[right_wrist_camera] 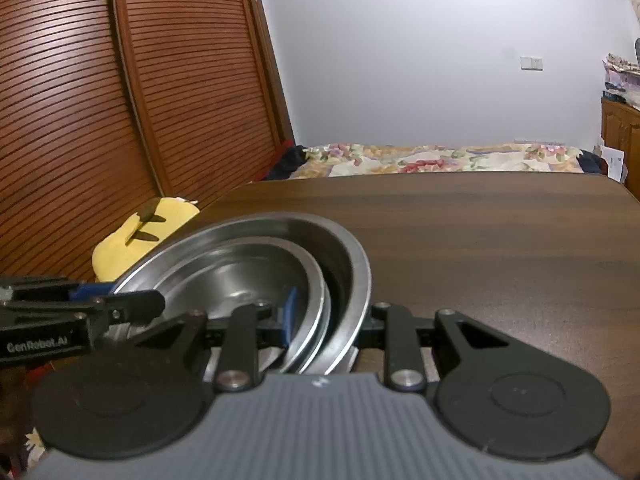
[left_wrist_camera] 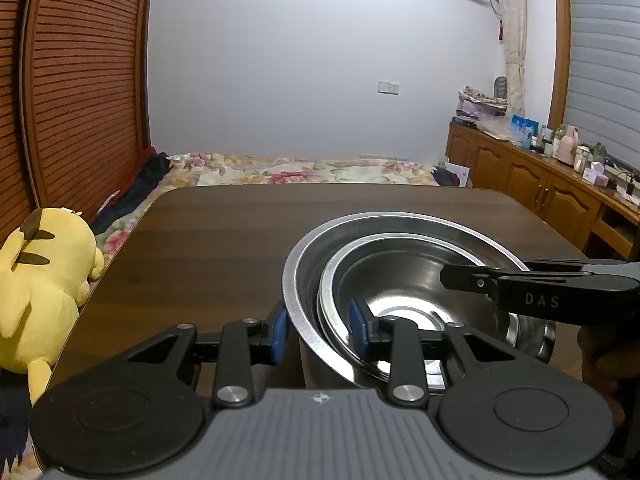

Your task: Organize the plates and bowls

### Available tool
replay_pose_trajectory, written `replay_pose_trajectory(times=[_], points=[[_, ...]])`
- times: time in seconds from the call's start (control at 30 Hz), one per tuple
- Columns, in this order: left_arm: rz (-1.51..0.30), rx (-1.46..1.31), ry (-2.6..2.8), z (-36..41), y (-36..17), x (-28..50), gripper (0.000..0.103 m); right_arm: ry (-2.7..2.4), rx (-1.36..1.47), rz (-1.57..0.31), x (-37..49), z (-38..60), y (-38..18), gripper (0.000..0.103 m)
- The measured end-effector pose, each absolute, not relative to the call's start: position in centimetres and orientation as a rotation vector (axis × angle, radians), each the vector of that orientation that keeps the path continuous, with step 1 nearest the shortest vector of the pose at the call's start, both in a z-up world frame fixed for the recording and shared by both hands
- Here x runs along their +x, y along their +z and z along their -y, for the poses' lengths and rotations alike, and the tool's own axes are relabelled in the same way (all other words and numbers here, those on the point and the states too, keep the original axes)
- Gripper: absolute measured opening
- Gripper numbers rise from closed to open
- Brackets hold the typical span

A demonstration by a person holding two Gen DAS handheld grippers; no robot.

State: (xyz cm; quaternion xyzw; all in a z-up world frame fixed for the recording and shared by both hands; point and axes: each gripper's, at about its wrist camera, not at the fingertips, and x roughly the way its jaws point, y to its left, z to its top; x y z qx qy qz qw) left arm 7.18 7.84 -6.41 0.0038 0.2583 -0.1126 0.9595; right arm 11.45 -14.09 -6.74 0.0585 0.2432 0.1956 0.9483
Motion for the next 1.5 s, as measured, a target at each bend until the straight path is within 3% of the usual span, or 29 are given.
replay_pose_trajectory(times=[0.47,0.57,0.63,0.67,0.8,0.87,0.93,1.07,1.13,1.27,1.4,1.5], points=[[-0.528,0.017,-0.231,-7.3,-6.5,6.9,0.035,0.394,0.076,-0.485,11.8,14.1,-6.5,0.030],[-0.529,0.023,-0.226,-7.3,-6.5,6.9,0.034,0.408,0.054,-0.499,11.8,14.0,-6.3,0.038],[-0.529,0.028,-0.220,-7.3,-6.5,7.0,0.033,0.403,0.031,-0.498,11.7,13.7,-6.2,0.066],[-0.529,0.027,-0.219,-7.3,-6.5,7.1,0.033,0.390,0.008,-0.486,11.6,13.6,-6.0,0.070],[-0.532,0.023,-0.218,-7.3,-6.4,7.0,0.033,0.377,-0.026,-0.453,11.6,13.8,-5.1,0.071],[-0.525,0.026,-0.213,-7.3,-6.4,7.0,0.038,0.378,-0.020,-0.448,11.6,14.1,-4.8,0.071],[-0.514,0.032,-0.197,-7.1,-6.2,6.8,0.059,0.377,-0.019,-0.443,11.5,14.3,-4.7,0.071],[-0.498,0.027,-0.194,-7.3,-5.7,6.6,0.066,0.386,-0.008,-0.443,10.9,14.5,-4.6,0.071],[-0.484,0.030,-0.188,-7.3,-5.1,6.3,0.078,0.384,-0.008,-0.442,10.5,14.5,-4.4,0.071],[-0.443,0.052,-0.177,-6.7,-3.9,5.4,0.088,0.360,0.002,-0.439,9.2,14.9,-3.4,0.073],[-0.399,0.064,-0.164,-5.9,-2.8,4.1,0.102,0.341,0.007,-0.422,7.3,15.7,-2.3,0.084],[-0.386,0.060,-0.167,-5.5,-2.2,3.5,0.103,0.332,0.004,-0.394,6.1,16.3,-1.4,0.096]])
